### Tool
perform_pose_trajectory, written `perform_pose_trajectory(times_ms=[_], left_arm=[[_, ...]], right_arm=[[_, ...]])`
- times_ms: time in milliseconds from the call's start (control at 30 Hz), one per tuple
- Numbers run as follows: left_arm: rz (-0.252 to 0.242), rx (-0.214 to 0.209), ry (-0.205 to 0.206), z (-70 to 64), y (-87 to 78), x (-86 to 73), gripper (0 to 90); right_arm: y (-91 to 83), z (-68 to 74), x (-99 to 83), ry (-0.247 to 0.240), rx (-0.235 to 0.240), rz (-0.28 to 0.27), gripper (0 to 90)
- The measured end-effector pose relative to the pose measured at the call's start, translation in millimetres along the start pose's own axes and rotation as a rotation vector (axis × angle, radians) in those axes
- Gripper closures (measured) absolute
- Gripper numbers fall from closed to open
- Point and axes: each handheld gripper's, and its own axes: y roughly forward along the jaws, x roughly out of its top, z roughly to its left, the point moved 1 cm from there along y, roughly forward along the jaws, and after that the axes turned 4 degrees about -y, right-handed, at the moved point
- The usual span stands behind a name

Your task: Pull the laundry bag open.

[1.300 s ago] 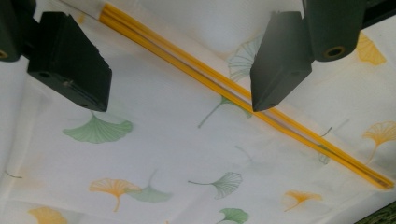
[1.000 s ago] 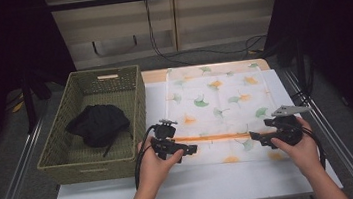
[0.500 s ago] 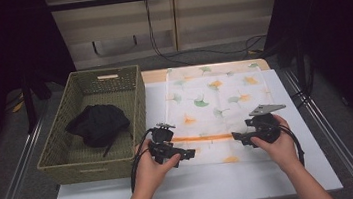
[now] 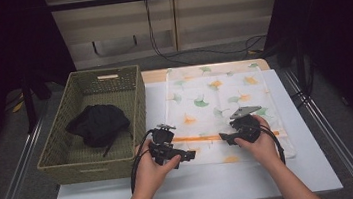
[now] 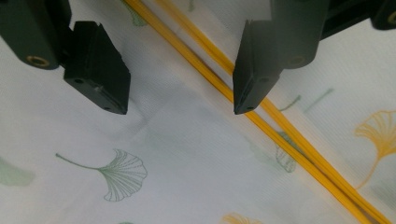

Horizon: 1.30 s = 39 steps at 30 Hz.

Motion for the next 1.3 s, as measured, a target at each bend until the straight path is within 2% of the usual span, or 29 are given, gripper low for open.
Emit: perform_pose_trajectory(times_ms=[167, 367, 433, 533, 600, 667, 833, 933, 1133, 1300], left_arm=[[0.000, 0.000, 0.000, 0.4, 1.7, -0.5, 8.2], [0.003, 0.008, -0.008, 1.7, 2.5, -0.7, 8.7], [0.002, 0.007, -0.009, 1.7, 2.6, -0.7, 8.7], [-0.001, 0.009, -0.011, 1.7, 2.4, -0.5, 8.7], [0.005, 0.009, -0.007, 1.6, 2.3, -0.4, 8.7], [0.002, 0.006, -0.007, 1.3, 2.4, -0.2, 8.7], [0.001, 0.011, -0.009, 1.3, 2.7, -0.4, 8.7], [0.004, 0.015, -0.001, 2.0, 2.6, -0.2, 8.8], [0.001, 0.007, -0.008, 1.5, 2.4, 0.9, 9.0], [0.000, 0.014, -0.011, 2.1, 3.7, 0.4, 9.0]], right_arm=[[2.8, -5.6, -3.0, 0.034, 0.010, -0.007, 38.9], [3.0, -5.9, -3.4, 0.033, 0.011, -0.010, 41.6], [3.5, -6.9, -3.6, 0.024, 0.014, -0.022, 45.2], [2.9, -6.4, -3.6, 0.046, 0.009, -0.023, 53.7], [3.5, -8.0, -3.4, 0.037, 0.013, -0.031, 56.5], [3.4, -8.9, -3.1, 0.049, 0.008, -0.026, 60.1], [4.5, -11.6, -1.6, 0.053, 0.007, -0.023, 66.1], [5.0, -12.2, -1.1, 0.072, 0.012, -0.023, 69.3], [6.7, -13.5, 1.2, 0.068, 0.017, -0.020, 78.0], [8.8, -16.4, -1.6, 0.091, 0.025, -0.054, 84.1]])
